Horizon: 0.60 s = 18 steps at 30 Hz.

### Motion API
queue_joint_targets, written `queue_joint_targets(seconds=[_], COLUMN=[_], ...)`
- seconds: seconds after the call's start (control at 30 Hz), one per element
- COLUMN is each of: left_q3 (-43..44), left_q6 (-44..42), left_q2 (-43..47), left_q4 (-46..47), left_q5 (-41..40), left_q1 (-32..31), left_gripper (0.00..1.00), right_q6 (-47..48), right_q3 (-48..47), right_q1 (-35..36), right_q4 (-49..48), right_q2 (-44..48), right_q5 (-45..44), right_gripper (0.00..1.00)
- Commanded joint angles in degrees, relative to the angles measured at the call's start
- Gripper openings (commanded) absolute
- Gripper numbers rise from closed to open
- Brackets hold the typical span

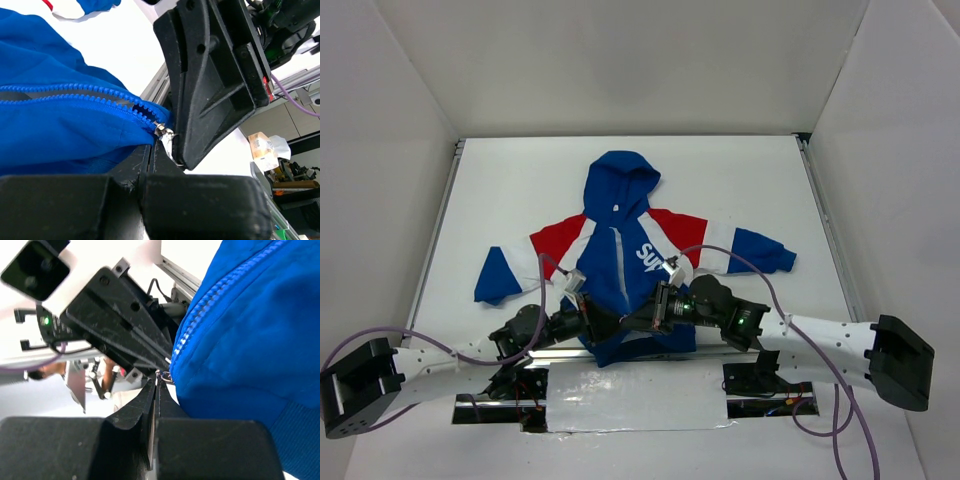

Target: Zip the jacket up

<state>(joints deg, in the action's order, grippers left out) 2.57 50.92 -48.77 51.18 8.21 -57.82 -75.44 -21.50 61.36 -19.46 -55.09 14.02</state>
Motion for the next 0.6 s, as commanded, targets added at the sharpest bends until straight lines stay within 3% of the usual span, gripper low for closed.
queue_joint_targets(seconds=[0.0,0.57], left_q3=[-1.95,-4.50], left_q6=[-2.05,-2.22], left_q2=[-1.50,2.72], left_q4=[0.06,-2.57], left_q5=[2.69,2.52], left_q1=[-0.10,-0.36], left_gripper=[0.00,0.00], right_q6=[-4.44,-8.67], right_q3=[-5.75,-8.91], right_q1=[-1.16,-7.75], right_q4=[-5.93,-1.28], right_q2=[-1.51,-3.44], right_q5=[1.27,-0.84], right_gripper=[0.00,0.00])
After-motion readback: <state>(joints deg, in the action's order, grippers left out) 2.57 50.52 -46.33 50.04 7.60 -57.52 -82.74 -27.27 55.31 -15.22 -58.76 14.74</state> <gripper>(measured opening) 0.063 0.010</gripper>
